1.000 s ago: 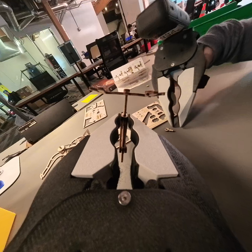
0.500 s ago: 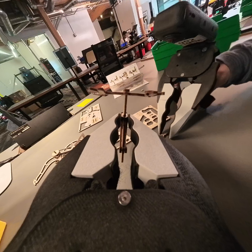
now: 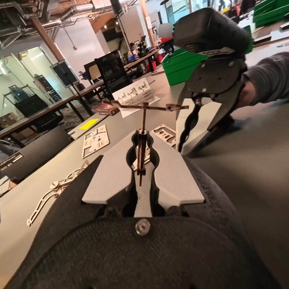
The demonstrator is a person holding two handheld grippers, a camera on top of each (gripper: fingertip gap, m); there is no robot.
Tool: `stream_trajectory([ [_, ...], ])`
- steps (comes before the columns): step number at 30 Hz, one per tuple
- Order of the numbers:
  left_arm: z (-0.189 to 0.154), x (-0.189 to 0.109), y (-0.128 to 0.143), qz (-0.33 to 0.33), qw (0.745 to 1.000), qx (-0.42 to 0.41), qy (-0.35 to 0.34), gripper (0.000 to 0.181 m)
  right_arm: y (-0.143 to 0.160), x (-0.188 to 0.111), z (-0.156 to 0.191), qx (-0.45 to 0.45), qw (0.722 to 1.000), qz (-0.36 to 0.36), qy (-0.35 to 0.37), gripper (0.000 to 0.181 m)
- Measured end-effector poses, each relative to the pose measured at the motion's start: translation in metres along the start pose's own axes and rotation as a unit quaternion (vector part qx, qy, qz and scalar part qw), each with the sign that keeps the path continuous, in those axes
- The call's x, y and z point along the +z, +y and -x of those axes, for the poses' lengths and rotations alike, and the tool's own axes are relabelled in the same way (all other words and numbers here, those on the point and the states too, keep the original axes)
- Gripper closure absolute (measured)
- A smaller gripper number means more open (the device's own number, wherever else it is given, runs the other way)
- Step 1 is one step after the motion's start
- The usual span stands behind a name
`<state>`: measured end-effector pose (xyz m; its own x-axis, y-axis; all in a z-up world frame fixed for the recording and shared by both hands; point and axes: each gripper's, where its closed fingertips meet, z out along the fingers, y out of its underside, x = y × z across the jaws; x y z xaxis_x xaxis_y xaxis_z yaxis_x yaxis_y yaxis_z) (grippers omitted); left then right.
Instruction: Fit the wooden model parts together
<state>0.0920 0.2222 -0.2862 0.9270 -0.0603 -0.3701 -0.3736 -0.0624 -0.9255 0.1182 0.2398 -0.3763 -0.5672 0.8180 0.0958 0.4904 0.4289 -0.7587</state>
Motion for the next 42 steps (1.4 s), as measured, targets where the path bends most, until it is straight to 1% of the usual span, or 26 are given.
stream_trajectory([
  [2, -0.005, 0.000, -0.001, -0.001, 1.000, 0.006, 0.013, 0.172, -0.003, -0.004, -0.008, -0.042, 0.999, -0.015, 0.013, 0.180],
  [4, -0.012, 0.000, -0.003, -0.007, 0.999, 0.017, 0.032, 0.173, -0.025, -0.019, -0.010, -0.101, 0.991, -0.083, 0.016, 0.180],
  [7, -0.023, 0.000, -0.006, -0.016, 0.997, 0.043, 0.056, 0.172, -0.058, -0.044, -0.012, -0.199, 0.967, -0.157, 0.021, 0.180],
  [8, -0.026, 0.000, -0.006, -0.018, 0.997, 0.052, 0.063, 0.172, -0.065, -0.049, -0.010, -0.221, 0.960, -0.170, 0.012, 0.181],
  [10, -0.031, 0.000, -0.006, -0.018, 0.995, 0.063, 0.075, 0.173, -0.074, -0.055, 0.000, -0.272, 0.943, -0.191, -0.029, 0.181],
  [12, -0.033, 0.001, -0.005, -0.018, 0.994, 0.065, 0.081, 0.173, -0.076, -0.057, 0.011, -0.319, 0.925, -0.197, -0.067, 0.181],
  [14, -0.035, 0.001, -0.004, -0.017, 0.994, 0.064, 0.087, 0.173, -0.076, -0.057, 0.014, -0.350, 0.912, -0.196, -0.082, 0.181],
  [20, -0.037, 0.001, -0.003, -0.016, 0.993, 0.058, 0.099, 0.173, -0.076, -0.054, 0.020, -0.390, 0.892, -0.202, -0.105, 0.181],
  [25, -0.038, 0.001, -0.002, -0.015, 0.993, 0.049, 0.106, 0.173, -0.074, -0.050, 0.020, -0.406, 0.886, -0.194, -0.108, 0.181],
  [29, -0.037, 0.002, -0.001, -0.010, 0.994, 0.043, 0.105, 0.173, -0.075, -0.048, 0.019, -0.401, 0.888, -0.192, -0.116, 0.181],
  [42, -0.031, 0.006, 0.011, 0.030, 0.994, 0.000, 0.101, 0.173, -0.071, -0.037, 0.012, -0.368, 0.910, -0.132, -0.138, 0.181],
])
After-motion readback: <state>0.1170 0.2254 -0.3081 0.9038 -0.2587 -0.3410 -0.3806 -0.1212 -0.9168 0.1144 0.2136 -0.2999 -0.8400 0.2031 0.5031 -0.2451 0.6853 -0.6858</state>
